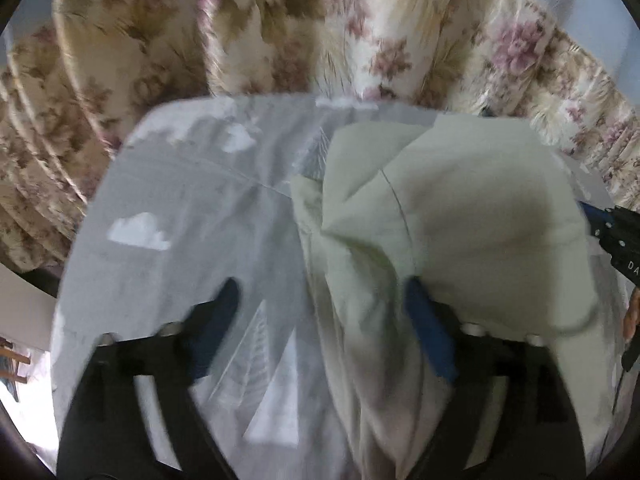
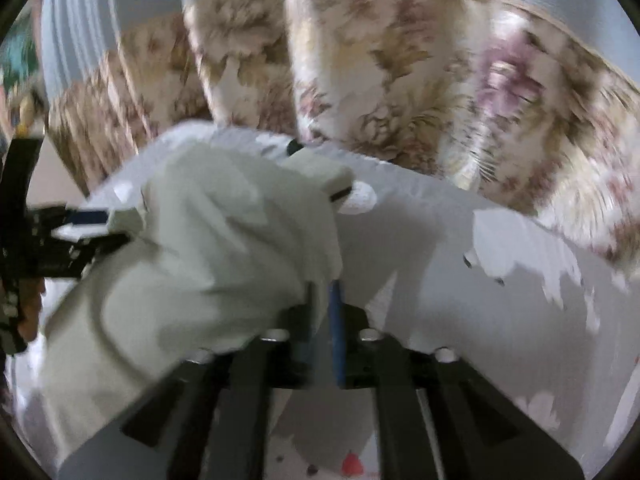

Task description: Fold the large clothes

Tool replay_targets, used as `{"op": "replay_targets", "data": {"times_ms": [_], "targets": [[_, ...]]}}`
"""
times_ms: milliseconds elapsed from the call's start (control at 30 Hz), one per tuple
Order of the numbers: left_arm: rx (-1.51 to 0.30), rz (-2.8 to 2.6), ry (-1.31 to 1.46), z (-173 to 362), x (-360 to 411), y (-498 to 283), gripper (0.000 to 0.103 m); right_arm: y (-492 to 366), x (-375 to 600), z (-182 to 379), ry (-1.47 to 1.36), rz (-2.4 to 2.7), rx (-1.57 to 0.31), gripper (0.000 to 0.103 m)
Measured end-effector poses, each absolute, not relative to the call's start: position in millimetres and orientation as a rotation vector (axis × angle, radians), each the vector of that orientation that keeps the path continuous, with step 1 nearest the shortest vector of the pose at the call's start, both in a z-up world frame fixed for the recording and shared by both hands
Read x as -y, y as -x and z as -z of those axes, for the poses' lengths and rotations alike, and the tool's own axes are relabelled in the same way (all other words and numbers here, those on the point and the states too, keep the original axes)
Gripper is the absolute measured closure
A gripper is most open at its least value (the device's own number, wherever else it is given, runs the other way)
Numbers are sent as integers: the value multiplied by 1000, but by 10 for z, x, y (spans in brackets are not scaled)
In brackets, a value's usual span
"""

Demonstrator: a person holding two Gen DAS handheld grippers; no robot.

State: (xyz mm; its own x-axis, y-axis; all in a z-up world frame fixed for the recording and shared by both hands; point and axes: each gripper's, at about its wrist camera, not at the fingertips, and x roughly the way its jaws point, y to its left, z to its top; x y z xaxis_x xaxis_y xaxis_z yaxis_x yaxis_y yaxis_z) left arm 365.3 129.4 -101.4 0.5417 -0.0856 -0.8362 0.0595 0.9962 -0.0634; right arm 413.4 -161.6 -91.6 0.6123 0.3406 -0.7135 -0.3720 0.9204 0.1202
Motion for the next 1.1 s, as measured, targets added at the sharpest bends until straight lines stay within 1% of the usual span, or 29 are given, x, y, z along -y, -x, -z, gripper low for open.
{"op": "replay_targets", "data": {"times_ms": [33, 100, 233, 400, 500, 800, 900, 967, 1033, 1100], "targets": [[-969, 91, 37, 940, -1324, -3539, 6, -4081, 1664, 888, 20, -401, -793, 25], [-944, 99, 56, 868, -1372, -3381, 4, -3938, 1779, 846, -52, -406, -760, 25], [-959, 173, 172, 902, -1480, -3139, 3, -3763, 1867, 876, -184, -430, -785, 24], [-981, 191, 229, 1064, -1486, -2978, 3, -3586, 1775, 917, -145, -430, -790, 24], [-983, 256, 322, 1163, -1492, -2877, 3, -3526, 1741, 936, -118, -421, -787, 24], [-958, 284, 483, 1520, -1400, -2751, 3, -3429, 1669, 1151, -161, -409, -805, 24], [-924, 267, 450, 1510, -1288, -2738, 3, -3366, 1674, 1209, -219, -392, -766, 24], [-910, 313, 457, 1497, -1227, -2762, 16, -3365, 1677, 1244, -252, -381, -767, 24], [-890, 350, 403, 1405, -1143, -2757, 46, -3381, 1666, 1279, -265, -376, -780, 24], [-876, 351, 268, 1281, -1009, -2742, 56, -3388, 1657, 1288, -273, -369, -781, 24]]}}
